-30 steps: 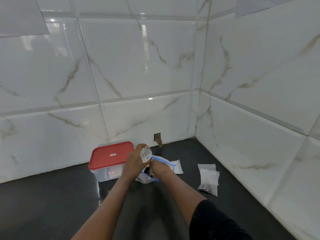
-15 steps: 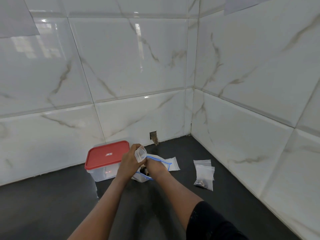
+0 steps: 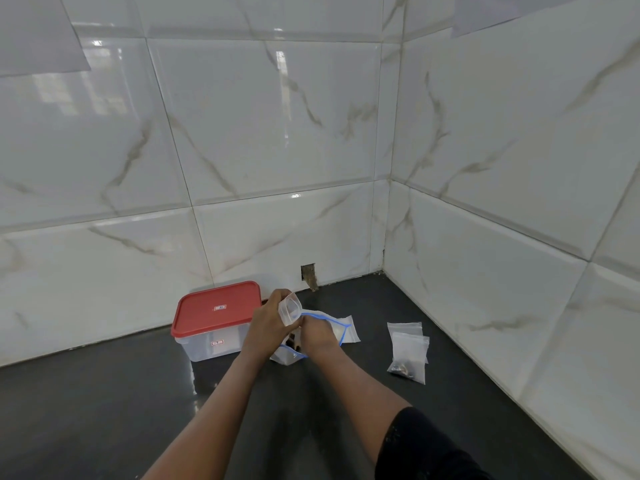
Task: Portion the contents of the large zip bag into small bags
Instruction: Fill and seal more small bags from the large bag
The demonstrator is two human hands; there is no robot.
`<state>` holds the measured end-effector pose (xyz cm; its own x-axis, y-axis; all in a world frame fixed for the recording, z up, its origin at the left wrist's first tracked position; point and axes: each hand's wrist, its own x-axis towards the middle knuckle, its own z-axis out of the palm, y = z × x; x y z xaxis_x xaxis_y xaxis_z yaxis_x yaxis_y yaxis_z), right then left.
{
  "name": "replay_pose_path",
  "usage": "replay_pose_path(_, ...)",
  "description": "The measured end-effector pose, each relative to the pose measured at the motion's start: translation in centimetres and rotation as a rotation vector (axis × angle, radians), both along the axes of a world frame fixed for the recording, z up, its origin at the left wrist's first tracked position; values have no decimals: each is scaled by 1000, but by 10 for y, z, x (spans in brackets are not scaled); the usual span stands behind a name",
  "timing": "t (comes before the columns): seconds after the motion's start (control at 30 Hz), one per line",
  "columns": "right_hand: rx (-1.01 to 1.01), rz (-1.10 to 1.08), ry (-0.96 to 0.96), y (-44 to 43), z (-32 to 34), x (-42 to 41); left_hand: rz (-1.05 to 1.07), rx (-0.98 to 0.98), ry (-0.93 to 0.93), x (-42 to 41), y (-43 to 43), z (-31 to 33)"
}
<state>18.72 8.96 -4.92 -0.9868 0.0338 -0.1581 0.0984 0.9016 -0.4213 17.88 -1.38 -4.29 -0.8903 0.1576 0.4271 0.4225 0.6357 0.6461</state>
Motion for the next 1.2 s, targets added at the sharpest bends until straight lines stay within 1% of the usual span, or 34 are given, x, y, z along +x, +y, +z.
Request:
replay_pose_path(0.23,-73,-62,6,4,3,4,0,-32,19,-2,0,-3)
replay_pose_path(0.4,-190,-177,-1,3,-1,4,2,-34,28,-3,0,-3)
replay_pose_path(0.53,-323,-257,-9,1,-2,2,1,-20,23,-4,-2,-5)
replay_pose_path(0.63,-410,-364,-36,-2,1,2,2,-22,37,-6,-4,-5)
replay_pose_path(0.7,-434,-406,-46,-3,3,2,-2,-19,41,-7,-5,-5)
replay_pose_path(0.9,-452,-431,-78,-7,8,5,-40,-31,22,-5,-7,-5)
replay_pose_path(1.2,-512,-434,-32,0,6,5,-41,-36,21,-9,-7,-5)
